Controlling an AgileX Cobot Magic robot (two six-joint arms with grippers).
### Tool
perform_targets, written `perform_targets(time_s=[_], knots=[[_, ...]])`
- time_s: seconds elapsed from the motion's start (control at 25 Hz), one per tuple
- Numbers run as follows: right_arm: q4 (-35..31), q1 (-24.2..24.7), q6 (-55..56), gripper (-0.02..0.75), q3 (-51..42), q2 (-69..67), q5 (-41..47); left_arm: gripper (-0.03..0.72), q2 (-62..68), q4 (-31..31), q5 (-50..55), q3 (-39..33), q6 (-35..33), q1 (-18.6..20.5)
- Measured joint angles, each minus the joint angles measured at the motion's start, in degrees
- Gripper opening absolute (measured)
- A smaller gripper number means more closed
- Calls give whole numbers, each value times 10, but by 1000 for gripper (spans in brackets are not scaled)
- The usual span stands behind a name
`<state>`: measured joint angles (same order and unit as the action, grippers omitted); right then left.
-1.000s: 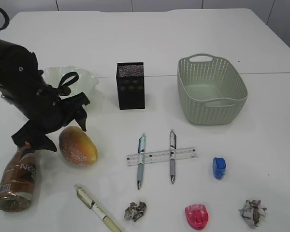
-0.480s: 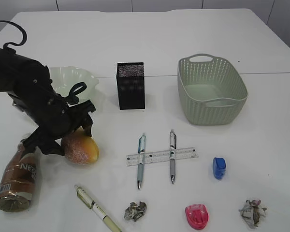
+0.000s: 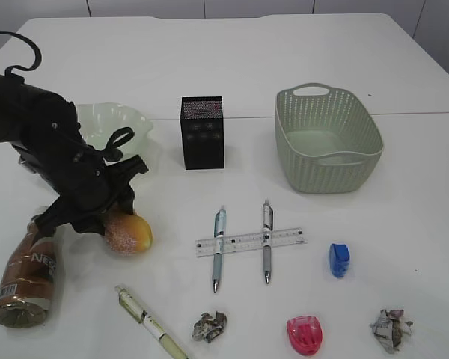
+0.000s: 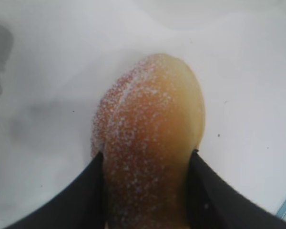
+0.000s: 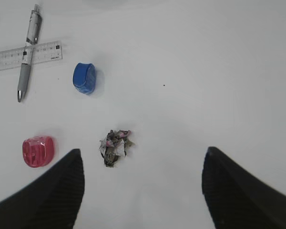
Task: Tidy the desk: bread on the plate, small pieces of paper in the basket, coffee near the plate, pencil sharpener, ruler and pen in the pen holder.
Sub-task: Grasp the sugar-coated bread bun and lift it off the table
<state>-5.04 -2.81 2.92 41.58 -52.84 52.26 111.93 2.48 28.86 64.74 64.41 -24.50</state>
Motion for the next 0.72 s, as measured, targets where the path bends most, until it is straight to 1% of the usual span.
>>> perform_targets(time_s=[0.12, 0.28, 0.48, 0.6, 0.72], knots=[[2, 0, 0, 563, 0, 0, 0, 323, -5, 0, 3, 0, 0, 0], [3, 0, 0, 564, 0, 0, 0, 322, -37, 7, 17, 0, -40, 0], [4, 0, 0, 563, 0, 0, 0, 322, -93, 73, 16, 0, -76, 4], [4, 0, 0, 564, 0, 0, 1, 322, -124, 88, 11, 0, -126, 21], [4, 0, 0, 563, 0, -5, 1, 322, -145, 93, 8, 0, -188, 52]])
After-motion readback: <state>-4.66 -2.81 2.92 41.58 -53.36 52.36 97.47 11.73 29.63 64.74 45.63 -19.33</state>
